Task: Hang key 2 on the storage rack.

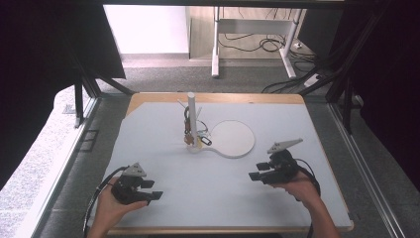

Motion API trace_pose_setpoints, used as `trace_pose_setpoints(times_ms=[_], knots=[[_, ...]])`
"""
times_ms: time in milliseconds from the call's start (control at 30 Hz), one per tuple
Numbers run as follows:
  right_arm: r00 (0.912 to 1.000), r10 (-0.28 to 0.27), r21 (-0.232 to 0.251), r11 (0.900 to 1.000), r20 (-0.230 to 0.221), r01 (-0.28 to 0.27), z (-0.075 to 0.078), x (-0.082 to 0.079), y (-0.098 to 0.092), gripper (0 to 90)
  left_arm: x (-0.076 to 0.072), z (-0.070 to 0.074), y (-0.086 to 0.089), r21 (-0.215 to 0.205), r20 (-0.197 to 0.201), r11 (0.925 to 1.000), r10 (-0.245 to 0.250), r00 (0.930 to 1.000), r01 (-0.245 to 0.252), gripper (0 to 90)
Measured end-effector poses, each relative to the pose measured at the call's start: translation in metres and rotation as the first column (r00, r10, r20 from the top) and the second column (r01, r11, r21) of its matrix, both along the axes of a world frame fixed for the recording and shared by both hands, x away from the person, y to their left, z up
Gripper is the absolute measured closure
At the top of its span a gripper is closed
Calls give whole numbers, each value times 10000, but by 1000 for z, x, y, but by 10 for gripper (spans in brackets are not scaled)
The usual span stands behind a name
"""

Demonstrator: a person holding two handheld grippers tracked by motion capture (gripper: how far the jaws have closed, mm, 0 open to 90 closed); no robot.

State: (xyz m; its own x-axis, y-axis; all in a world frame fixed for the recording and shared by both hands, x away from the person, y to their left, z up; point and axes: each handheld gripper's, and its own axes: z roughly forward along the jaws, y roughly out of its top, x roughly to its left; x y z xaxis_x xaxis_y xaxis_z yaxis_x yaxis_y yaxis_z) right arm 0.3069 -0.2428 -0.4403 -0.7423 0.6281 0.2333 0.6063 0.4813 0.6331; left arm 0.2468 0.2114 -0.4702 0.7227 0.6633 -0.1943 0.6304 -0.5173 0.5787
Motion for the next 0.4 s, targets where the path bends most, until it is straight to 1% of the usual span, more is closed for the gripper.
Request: trace_pose_setpoints(times_ms=[67,100,167,200,233,267,300,367,400], knots=[[9997,-247,15,9997,86,246,-10,-8,-7,454,0,0,-1,33,-41,10000,3,10000,-3,450],[9993,-369,134,9992,111,368,-15,-12,-10,453,0,0,-1,37,-40,10000,17,10000,-17,450],[9984,-540,286,9982,185,535,-22,-16,-13,453,-1,0,-1,13,-45,9999,112,9999,-112,450],[9982,-568,285,9980,195,562,-25,-17,-14,448,-1,0,-1,6,-40,9999,129,9999,-129,449],[9985,-539,128,9985,121,538,-27,-17,-14,442,-1,1,-1,-29,-29,9999,146,9999,-146,449],[9980,-587,38,9983,219,587,-27,-17,-14,442,-2,1,0,-34,-28,9999,136,9999,-136,449],[9969,-687,208,9975,378,680,-26,-18,-15,443,-2,1,0,-30,-26,9999,142,9999,-142,449],[9956,-815,550,9954,463,789,-25,-20,-18,439,-3,2,1,-24,-4,9998,184,9998,-184,448],[9951,-848,621,9947,516,816,-25,-20,-18,434,-3,2,2,-16,-3,9998,194,9998,-194,448]])
